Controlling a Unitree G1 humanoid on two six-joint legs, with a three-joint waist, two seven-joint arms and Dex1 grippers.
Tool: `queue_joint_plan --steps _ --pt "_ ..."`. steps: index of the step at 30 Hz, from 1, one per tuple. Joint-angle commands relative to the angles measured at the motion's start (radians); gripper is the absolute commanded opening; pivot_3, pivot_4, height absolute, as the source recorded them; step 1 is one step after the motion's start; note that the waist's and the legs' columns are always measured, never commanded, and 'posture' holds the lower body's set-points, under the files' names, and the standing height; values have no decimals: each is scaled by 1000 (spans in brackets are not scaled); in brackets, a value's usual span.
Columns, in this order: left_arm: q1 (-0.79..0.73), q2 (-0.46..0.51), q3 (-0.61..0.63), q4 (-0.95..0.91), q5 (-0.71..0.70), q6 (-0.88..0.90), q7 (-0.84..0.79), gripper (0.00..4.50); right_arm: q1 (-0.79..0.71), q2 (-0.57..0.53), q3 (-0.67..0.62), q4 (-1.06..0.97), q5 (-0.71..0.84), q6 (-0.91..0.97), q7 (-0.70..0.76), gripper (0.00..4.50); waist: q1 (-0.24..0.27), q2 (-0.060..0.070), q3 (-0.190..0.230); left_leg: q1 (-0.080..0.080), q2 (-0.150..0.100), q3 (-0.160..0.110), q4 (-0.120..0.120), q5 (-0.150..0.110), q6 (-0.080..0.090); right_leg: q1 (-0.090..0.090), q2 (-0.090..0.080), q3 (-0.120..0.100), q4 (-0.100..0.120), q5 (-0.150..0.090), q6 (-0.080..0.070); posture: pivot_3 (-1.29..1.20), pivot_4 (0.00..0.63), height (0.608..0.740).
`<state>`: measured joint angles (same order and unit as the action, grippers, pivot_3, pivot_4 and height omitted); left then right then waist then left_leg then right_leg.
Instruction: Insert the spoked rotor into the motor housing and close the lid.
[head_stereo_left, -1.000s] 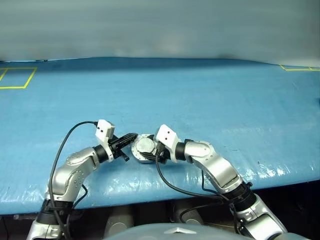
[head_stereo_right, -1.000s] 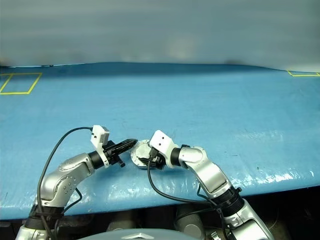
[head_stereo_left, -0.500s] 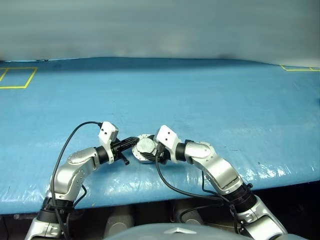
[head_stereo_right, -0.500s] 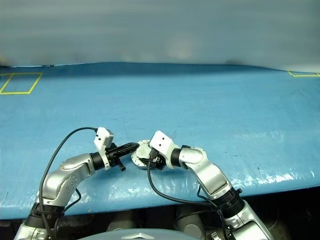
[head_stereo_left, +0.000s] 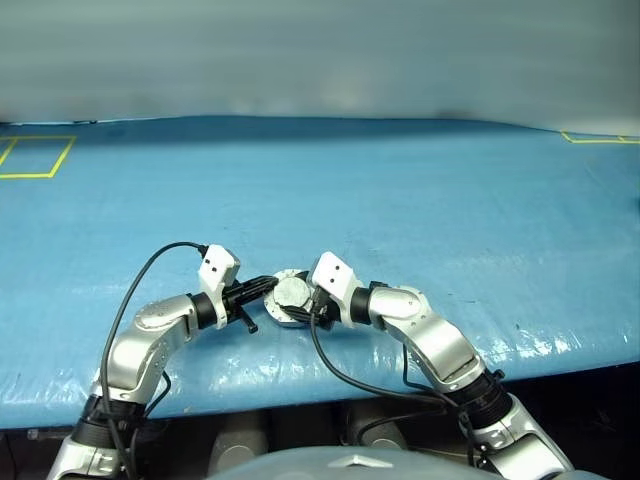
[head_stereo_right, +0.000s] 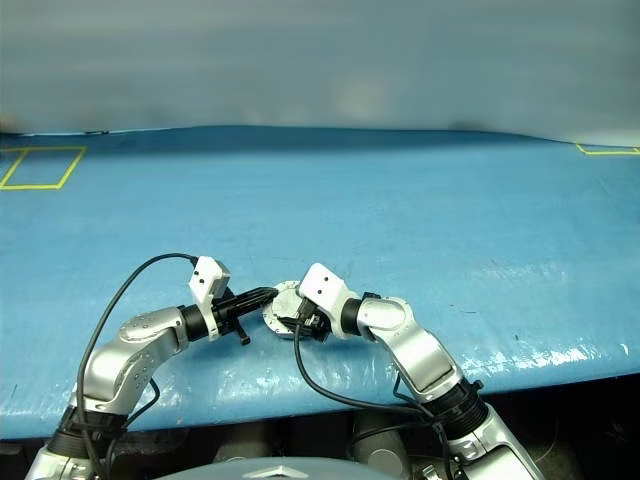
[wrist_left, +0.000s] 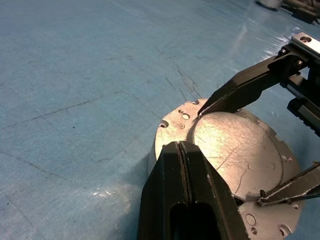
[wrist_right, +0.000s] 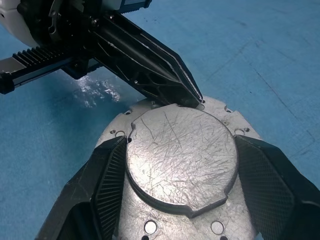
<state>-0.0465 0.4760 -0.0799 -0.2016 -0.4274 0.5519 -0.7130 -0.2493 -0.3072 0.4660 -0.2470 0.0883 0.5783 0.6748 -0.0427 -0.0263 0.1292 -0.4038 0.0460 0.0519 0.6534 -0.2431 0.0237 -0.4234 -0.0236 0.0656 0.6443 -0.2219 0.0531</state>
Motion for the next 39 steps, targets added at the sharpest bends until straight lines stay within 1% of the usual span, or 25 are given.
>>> queue_joint_plan --steps 1,6,11,24,26,28,29,31,33,39 --pt "37 -6 -48 14 30 14 2 0 33 4 39 25 -3 41 -1 3038 0 0 0 1 0 0 0 0 0 1 0 0 0 0 0 0 150 740" --pt "54 -2 -62 1 38 18 -5 0 42 9 44 17 -4 45 -3 3038 0 0 -1 10 0 0 -4 -1 -1 7 -1 0 -1 -2 -1 0 150 740" --pt "57 3 -73 1 47 28 -10 0 41 10 42 16 -4 49 -3 3038 0 0 -5 10 0 -1 -5 -3 -3 10 -1 0 -1 -4 -4 0 150 740" --pt "59 19 -75 7 63 28 -19 0 65 5 13 7 17 66 -5 3038 2 1 -7 10 0 -1 -5 -4 -3 9 -2 -1 -2 -5 -4 0 150 740" --pt "59 21 -76 4 62 30 -20 0 67 10 12 5 18 65 -12 3752 2 1 -7 10 0 -1 -5 -5 -3 10 -2 -1 -2 -5 -4 0 150 740" --pt "60 22 -76 3 63 29 -22 0 69 13 14 3 18 65 -19 4340 4 1 -7 10 0 -1 -5 -5 -3 10 -2 -1 -2 -6 -5 0 150 740" --pt "60 22 -77 5 64 28 -23 0 69 14 14 3 18 65 -21 4464 5 1 -7 10 0 -1 -6 -5 -3 10 -2 -1 -2 -6 -5 0 150 740" --pt "60 24 -77 10 66 24 -25 0 71 12 15 2 12 63 -28 4464 6 1 -7 10 0 -2 -5 -5 -3 9 -2 -1 -2 -6 -5 0 150 740" --pt "62 25 -77 7 65 26 -25 0 75 7 14 0 11 63 -28 4464 6 2 -8 10 0 -2 -5 -5 -3 9 -3 -1 -2 -9 -1 0 150 740" --pt "66 27 -78 -6 62 31 -20 0 100 -15 -11 -35 40 81 -16 4464 8 2 -9 10 0 -2 -5 -7 -2 10 -5 -1 -2 -9 -2 0 150 740"
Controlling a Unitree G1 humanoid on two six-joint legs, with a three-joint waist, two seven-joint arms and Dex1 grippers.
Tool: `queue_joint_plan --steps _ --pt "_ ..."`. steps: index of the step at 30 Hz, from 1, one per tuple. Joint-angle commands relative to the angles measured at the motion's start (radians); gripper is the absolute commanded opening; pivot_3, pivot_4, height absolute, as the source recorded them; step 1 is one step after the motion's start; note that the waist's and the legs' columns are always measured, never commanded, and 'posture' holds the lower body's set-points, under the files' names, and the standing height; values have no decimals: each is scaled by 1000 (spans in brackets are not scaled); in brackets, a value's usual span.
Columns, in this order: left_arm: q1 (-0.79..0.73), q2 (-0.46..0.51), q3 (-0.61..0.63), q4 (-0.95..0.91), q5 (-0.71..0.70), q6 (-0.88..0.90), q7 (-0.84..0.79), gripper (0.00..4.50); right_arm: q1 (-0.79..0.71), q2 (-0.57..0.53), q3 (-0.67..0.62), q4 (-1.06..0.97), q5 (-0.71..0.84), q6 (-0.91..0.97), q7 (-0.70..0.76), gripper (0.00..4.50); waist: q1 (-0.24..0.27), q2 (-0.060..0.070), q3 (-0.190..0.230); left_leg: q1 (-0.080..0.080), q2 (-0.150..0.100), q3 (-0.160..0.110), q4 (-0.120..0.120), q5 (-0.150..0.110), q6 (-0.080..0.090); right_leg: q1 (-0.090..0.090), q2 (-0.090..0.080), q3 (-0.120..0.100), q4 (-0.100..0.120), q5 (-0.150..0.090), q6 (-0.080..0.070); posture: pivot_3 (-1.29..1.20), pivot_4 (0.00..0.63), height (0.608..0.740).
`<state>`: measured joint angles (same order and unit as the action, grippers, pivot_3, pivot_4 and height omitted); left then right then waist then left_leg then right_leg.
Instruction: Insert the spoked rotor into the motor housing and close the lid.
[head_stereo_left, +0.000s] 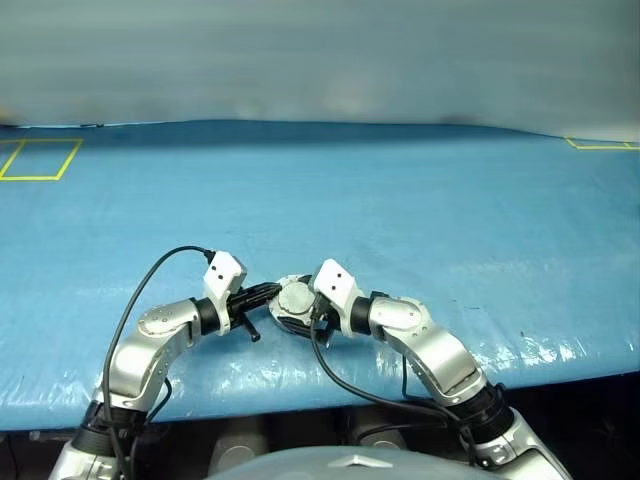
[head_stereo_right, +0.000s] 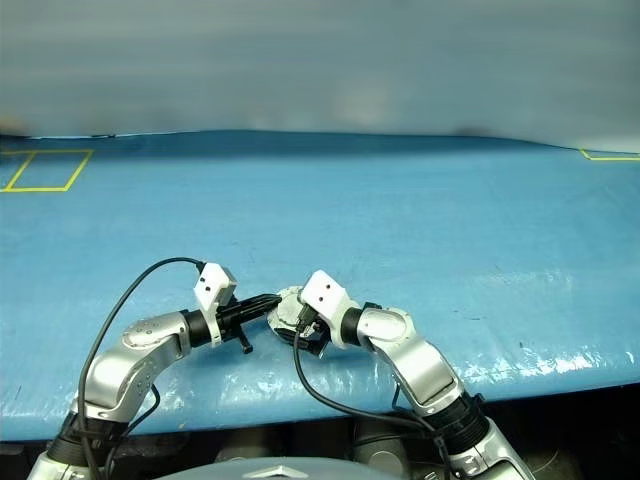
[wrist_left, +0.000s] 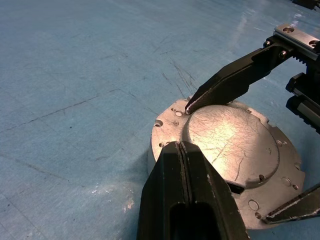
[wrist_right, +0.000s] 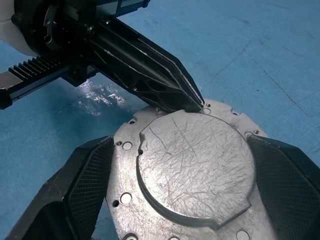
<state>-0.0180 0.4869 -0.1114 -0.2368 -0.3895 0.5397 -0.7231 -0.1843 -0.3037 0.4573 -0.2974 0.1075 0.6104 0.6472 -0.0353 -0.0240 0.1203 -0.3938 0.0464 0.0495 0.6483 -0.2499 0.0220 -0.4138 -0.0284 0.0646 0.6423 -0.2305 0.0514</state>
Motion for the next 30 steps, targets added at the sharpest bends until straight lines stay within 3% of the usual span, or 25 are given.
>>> queue_joint_plan --steps 1,30 --pt "38 16 -47 28 23 44 -9 0 39 -21 -6 10 24 50 12 4464 1 0 -1 0 0 0 0 -1 0 0 0 0 0 0 0 0 150 740" --pt "8 13 -57 70 45 -42 -57 0 171 -52 -127 -130 120 113 -66 4464 12 1 -1 0 -1 0 0 -3 1 1 -1 0 -1 -4 1 0 150 740"
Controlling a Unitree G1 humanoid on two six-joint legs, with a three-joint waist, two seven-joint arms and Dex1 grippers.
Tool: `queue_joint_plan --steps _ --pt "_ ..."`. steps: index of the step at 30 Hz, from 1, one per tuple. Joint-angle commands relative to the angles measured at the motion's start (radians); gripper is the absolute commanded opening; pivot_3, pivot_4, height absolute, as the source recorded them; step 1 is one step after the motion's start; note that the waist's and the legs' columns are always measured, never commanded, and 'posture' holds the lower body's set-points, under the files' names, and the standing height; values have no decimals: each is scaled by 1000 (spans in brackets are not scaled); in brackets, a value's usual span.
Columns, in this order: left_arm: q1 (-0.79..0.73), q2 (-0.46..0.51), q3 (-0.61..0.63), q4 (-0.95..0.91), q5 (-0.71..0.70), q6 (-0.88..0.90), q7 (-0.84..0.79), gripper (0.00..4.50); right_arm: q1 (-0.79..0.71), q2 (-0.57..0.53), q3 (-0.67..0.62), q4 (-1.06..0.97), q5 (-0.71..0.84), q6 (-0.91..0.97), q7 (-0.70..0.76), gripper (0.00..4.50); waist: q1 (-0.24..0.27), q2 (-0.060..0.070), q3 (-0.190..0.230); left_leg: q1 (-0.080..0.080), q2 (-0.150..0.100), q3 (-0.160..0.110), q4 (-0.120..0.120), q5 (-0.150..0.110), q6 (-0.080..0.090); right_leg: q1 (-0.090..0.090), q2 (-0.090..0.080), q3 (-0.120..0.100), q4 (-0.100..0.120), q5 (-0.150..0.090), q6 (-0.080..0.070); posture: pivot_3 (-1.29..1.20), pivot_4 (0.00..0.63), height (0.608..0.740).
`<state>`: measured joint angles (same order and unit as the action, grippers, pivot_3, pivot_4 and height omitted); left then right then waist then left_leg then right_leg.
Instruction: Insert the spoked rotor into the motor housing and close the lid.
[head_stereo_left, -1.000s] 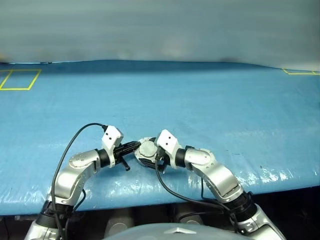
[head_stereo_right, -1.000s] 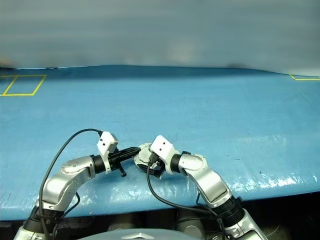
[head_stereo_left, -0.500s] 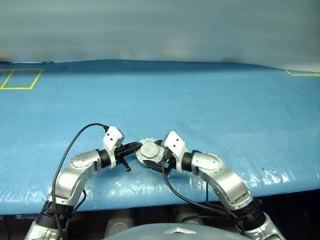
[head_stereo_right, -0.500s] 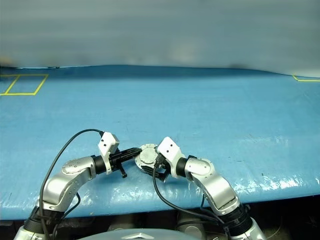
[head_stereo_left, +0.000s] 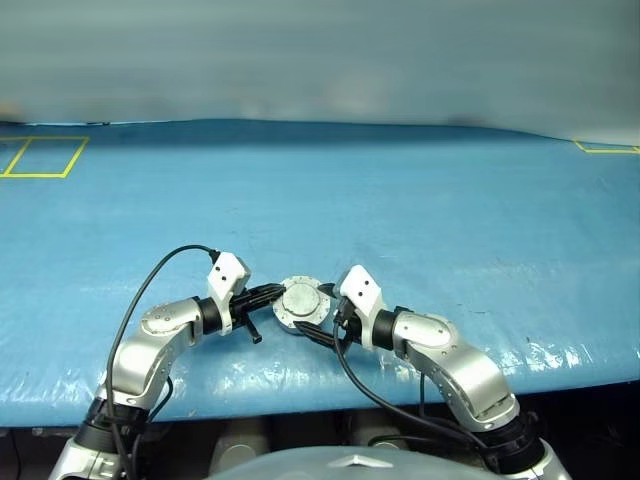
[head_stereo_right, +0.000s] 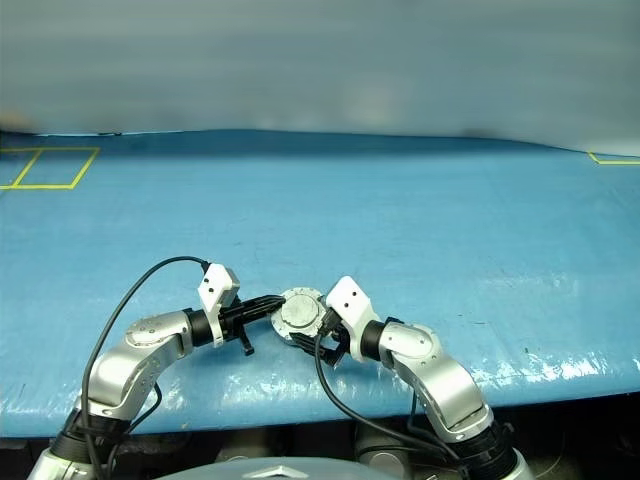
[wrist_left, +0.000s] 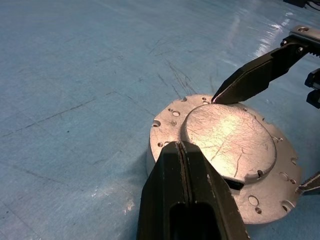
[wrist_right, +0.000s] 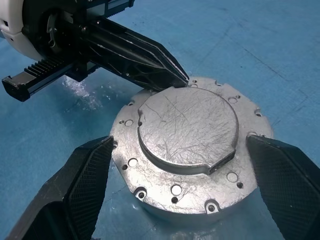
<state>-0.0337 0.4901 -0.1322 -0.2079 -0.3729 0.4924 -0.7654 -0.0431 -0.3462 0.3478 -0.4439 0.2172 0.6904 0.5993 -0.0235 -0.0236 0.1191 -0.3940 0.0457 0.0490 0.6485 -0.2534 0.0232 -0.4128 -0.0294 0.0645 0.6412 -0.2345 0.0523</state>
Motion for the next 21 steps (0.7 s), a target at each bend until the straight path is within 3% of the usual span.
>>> queue_joint_plan --steps 1,21 --pt "24 7 -34 43 29 -6 -16 0 33 -11 -24 13 13 28 -20 4464 0 0 0 0 0 0 0 0 0 0 0 0 0 0 0 0 150 740" --pt "17 -2 -24 51 38 -38 -34 0 111 -11 -140 -51 123 21 -53 4464 3 2 3 -2 0 0 0 0 0 -1 0 0 -1 -1 2 0 150 740"
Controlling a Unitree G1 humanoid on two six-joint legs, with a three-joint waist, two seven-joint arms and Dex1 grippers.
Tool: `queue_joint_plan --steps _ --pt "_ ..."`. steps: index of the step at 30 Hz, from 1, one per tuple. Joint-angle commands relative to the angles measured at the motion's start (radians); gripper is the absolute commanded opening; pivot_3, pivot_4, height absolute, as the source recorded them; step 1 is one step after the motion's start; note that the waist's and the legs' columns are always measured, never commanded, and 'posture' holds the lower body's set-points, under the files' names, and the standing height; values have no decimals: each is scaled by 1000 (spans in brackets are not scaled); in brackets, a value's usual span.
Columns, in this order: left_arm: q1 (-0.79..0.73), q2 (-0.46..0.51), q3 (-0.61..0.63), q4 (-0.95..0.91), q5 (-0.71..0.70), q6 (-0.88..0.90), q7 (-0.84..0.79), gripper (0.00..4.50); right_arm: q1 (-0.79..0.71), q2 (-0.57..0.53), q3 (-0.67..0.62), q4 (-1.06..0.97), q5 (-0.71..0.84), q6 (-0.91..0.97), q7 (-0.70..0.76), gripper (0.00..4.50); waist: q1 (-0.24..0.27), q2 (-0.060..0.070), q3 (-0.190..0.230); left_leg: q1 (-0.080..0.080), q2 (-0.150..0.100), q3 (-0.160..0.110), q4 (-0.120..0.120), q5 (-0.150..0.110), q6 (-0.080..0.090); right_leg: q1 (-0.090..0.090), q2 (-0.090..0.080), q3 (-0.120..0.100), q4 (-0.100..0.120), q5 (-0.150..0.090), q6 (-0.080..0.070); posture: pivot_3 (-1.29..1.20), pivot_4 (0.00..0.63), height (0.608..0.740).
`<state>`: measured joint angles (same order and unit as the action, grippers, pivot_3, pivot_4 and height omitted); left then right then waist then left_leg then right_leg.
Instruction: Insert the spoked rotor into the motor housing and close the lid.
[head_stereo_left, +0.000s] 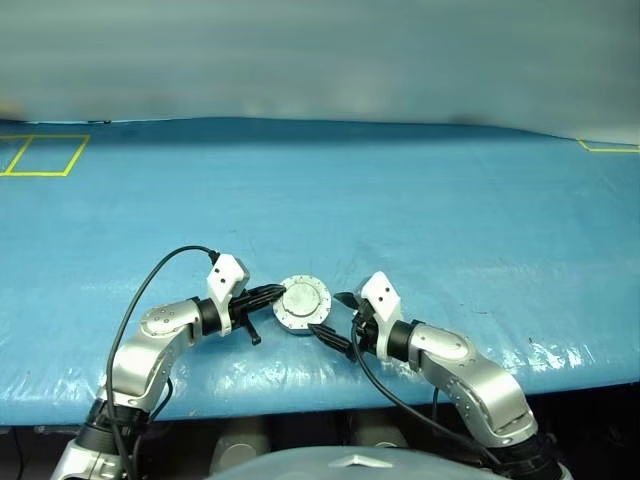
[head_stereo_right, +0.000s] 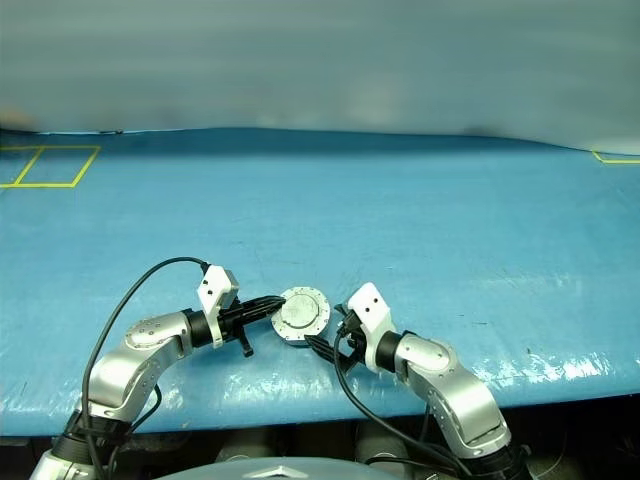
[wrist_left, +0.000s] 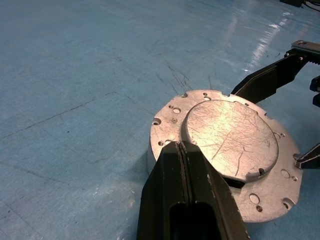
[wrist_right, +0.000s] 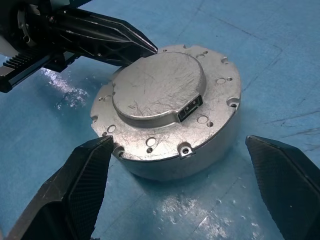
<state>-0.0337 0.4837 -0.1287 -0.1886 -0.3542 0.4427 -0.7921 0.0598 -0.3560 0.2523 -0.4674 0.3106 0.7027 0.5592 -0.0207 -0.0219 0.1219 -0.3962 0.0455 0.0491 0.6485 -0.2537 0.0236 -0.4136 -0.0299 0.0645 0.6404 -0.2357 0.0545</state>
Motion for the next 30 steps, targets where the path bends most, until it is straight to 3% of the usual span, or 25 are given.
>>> queue_joint_plan --steps 1,14,30 --pt "17 5 -27 31 20 10 -8 0 11 6 -56 -30 43 18 -17 4464 0 0 0 0 0 0 0 0 0 0 0 0 0 0 0 0 150 740" --pt "21 12 -19 35 24 -7 -10 0 52 156 -287 -16 420 195 -54 4464 1 1 1 -4 0 0 0 0 0 1 0 0 0 1 -2 0 150 740" --pt "30 8 -4 8 15 -24 1 0 59 223 -291 35 568 282 -140 4464 -1 2 2 -5 0 0 0 0 0 1 0 0 0 1 -1 0 150 740"
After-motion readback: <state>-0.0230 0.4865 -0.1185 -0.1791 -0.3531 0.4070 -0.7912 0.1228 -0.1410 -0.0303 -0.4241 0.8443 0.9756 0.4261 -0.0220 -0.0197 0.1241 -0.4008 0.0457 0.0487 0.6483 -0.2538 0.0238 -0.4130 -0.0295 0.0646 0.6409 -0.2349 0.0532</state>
